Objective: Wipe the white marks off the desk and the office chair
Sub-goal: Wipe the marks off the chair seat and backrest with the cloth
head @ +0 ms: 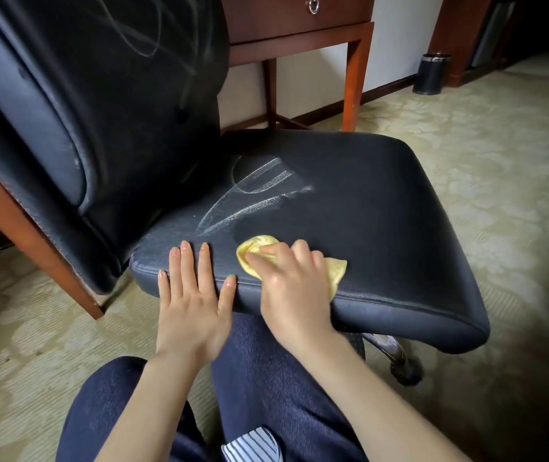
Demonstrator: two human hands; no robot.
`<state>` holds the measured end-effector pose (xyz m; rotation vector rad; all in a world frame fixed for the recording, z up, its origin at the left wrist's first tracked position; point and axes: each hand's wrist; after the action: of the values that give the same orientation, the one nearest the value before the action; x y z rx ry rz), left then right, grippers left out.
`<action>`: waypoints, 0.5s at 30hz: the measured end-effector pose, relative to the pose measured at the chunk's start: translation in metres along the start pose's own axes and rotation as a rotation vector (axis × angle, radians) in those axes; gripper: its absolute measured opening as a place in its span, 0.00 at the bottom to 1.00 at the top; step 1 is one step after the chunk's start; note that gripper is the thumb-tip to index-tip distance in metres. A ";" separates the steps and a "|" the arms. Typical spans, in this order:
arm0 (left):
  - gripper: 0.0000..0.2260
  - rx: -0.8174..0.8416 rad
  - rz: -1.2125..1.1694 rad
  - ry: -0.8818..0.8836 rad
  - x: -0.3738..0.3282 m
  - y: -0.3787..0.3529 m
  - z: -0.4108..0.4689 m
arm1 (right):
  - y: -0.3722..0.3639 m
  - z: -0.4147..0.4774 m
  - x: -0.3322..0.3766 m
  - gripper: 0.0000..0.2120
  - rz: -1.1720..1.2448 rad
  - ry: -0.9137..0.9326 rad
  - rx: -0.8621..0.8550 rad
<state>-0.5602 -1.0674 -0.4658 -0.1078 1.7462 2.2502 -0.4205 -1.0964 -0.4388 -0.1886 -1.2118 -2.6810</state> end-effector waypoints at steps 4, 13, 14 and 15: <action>0.34 -0.015 -0.051 0.026 0.001 0.000 0.001 | 0.004 -0.010 -0.019 0.24 0.081 0.103 -0.022; 0.28 -0.014 -0.109 0.018 0.006 -0.002 0.004 | 0.056 -0.036 -0.116 0.23 0.013 -0.283 0.111; 0.28 -0.008 -0.108 0.019 0.007 -0.003 0.004 | 0.059 -0.038 -0.128 0.22 0.008 -0.318 0.106; 0.29 -0.002 -0.106 0.021 0.007 -0.003 0.005 | 0.062 -0.040 -0.140 0.22 0.010 -0.356 0.097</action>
<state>-0.5657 -1.0607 -0.4692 -0.2203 1.7069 2.1836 -0.2717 -1.1494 -0.4465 -0.6782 -1.4267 -2.6459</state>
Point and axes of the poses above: each hand's wrist, its own z-axis towards the middle knuckle, its own y-axis out of the back of the hand, x = y × z, and after that the axes turned 5 degrees about -x, right-handed
